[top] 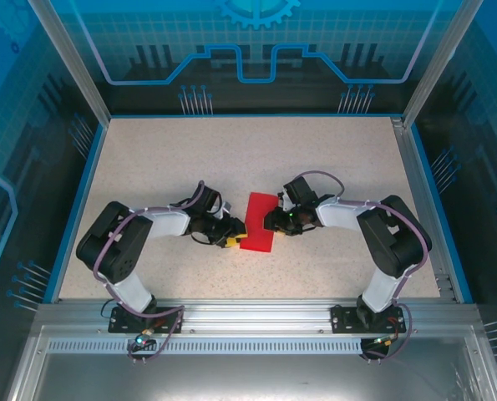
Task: Fold a paper plane with a square sheet of paper (pick it up from the middle)
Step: Fold the triangle a second time at the center of the table.
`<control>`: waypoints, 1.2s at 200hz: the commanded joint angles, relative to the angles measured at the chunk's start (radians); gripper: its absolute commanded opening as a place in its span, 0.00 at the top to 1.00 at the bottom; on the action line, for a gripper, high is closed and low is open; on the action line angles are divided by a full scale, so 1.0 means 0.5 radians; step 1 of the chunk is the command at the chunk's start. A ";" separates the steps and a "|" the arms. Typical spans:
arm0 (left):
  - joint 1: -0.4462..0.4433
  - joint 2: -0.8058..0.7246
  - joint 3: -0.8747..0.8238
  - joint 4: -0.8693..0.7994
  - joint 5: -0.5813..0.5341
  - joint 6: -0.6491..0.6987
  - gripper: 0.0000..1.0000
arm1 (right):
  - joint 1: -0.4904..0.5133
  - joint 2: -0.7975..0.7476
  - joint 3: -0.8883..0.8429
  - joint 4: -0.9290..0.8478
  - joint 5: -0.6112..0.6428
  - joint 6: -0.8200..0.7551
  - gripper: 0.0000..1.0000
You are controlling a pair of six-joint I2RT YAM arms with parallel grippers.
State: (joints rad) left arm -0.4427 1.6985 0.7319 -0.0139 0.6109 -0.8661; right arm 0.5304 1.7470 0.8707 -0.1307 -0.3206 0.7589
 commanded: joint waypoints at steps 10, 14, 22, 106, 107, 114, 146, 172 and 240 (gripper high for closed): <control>-0.019 0.050 -0.008 0.021 0.067 -0.026 0.62 | 0.018 0.076 -0.011 -0.169 0.116 -0.028 0.59; -0.018 0.051 -0.007 0.017 0.064 -0.028 0.61 | 0.016 0.077 -0.011 -0.168 0.115 -0.028 0.59; -0.020 0.046 -0.014 0.018 0.064 -0.023 0.61 | 0.017 0.076 -0.009 -0.165 0.111 -0.028 0.59; -0.019 0.077 0.083 0.151 0.071 -0.044 0.77 | 0.016 0.029 -0.020 -0.138 0.074 -0.026 0.59; -0.018 0.078 0.086 0.151 0.069 -0.044 0.77 | 0.016 0.026 -0.020 -0.138 0.072 -0.027 0.59; -0.019 0.077 0.099 0.151 0.061 -0.046 0.79 | 0.013 0.007 -0.013 -0.135 0.061 -0.035 0.59; -0.016 0.077 0.132 0.150 0.033 -0.039 0.82 | 0.004 -0.138 0.007 -0.150 0.050 -0.096 0.56; -0.016 0.086 0.150 0.173 0.030 -0.037 0.82 | 0.008 -0.293 -0.023 -0.130 0.059 -0.157 0.52; -0.007 0.150 0.220 0.244 0.119 -0.081 0.82 | 0.290 -0.631 -0.228 -0.135 0.411 -0.290 0.38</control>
State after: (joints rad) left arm -0.4454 1.7573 0.8043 0.0891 0.6281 -0.8925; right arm 0.5926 1.4868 0.7902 -0.1730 -0.2272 0.6571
